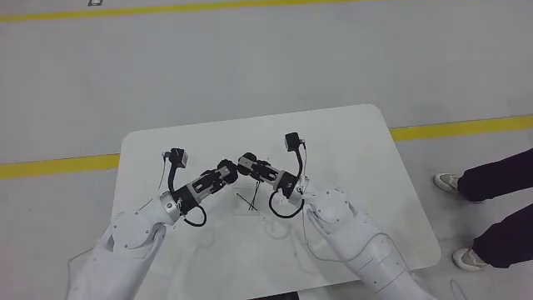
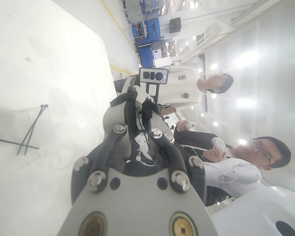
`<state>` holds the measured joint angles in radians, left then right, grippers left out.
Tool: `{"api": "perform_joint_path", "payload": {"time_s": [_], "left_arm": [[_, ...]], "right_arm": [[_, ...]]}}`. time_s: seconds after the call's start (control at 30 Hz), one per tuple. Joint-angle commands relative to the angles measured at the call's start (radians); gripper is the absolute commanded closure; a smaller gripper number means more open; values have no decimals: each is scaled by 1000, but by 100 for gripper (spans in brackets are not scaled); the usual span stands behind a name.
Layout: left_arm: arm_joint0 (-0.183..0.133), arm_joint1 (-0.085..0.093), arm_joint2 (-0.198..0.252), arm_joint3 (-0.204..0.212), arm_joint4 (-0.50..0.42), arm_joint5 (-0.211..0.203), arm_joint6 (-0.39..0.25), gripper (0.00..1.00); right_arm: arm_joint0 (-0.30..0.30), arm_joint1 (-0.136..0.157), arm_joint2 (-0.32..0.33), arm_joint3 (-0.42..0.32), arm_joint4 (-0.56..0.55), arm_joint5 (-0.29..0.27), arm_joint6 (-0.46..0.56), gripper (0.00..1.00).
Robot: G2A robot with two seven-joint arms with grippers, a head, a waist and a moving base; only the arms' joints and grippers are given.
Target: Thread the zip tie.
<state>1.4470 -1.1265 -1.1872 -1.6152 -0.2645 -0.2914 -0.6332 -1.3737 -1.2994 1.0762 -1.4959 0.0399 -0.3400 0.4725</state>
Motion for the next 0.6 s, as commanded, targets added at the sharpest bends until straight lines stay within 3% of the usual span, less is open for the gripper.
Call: {"api": "perform_joint_path", "payload": {"time_s": [0.0,0.23,0.57], "left_arm": [[0,1,1,0,-1,1,1,86],[-1,3,5,1,-2,1,5,87],[-4,7,12,4,-4,0,9,100]], "right_arm": [[-1,0,0,-2,0,0,0,100],[-4,0,0,-11,-3,0,6,100],[-7,1,0,-12,-15,0,6,100]]}}
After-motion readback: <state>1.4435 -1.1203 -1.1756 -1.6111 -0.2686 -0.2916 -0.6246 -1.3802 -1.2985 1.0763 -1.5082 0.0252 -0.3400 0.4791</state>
